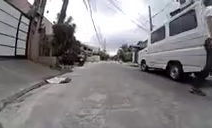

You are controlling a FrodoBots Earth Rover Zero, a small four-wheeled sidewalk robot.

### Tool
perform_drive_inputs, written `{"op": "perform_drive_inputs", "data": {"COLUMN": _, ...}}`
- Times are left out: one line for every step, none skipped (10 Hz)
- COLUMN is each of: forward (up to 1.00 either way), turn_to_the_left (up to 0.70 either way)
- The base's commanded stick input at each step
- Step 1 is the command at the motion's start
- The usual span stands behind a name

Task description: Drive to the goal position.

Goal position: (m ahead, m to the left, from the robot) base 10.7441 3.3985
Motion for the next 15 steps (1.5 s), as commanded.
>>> {"op": "perform_drive_inputs", "data": {"forward": 1.0, "turn_to_the_left": 0.0}}
{"op": "perform_drive_inputs", "data": {"forward": 1.0, "turn_to_the_left": 0.0}}
{"op": "perform_drive_inputs", "data": {"forward": 1.0, "turn_to_the_left": 0.0}}
{"op": "perform_drive_inputs", "data": {"forward": 1.0, "turn_to_the_left": 0.0}}
{"op": "perform_drive_inputs", "data": {"forward": 1.0, "turn_to_the_left": 0.0}}
{"op": "perform_drive_inputs", "data": {"forward": 1.0, "turn_to_the_left": 0.0}}
{"op": "perform_drive_inputs", "data": {"forward": 1.0, "turn_to_the_left": 0.0}}
{"op": "perform_drive_inputs", "data": {"forward": 1.0, "turn_to_the_left": 0.0}}
{"op": "perform_drive_inputs", "data": {"forward": 1.0, "turn_to_the_left": 0.0}}
{"op": "perform_drive_inputs", "data": {"forward": 1.0, "turn_to_the_left": 0.0}}
{"op": "perform_drive_inputs", "data": {"forward": 1.0, "turn_to_the_left": 0.0}}
{"op": "perform_drive_inputs", "data": {"forward": 1.0, "turn_to_the_left": 0.0}}
{"op": "perform_drive_inputs", "data": {"forward": 1.0, "turn_to_the_left": 0.0}}
{"op": "perform_drive_inputs", "data": {"forward": 1.0, "turn_to_the_left": 0.0}}
{"op": "perform_drive_inputs", "data": {"forward": 1.0, "turn_to_the_left": 0.0}}
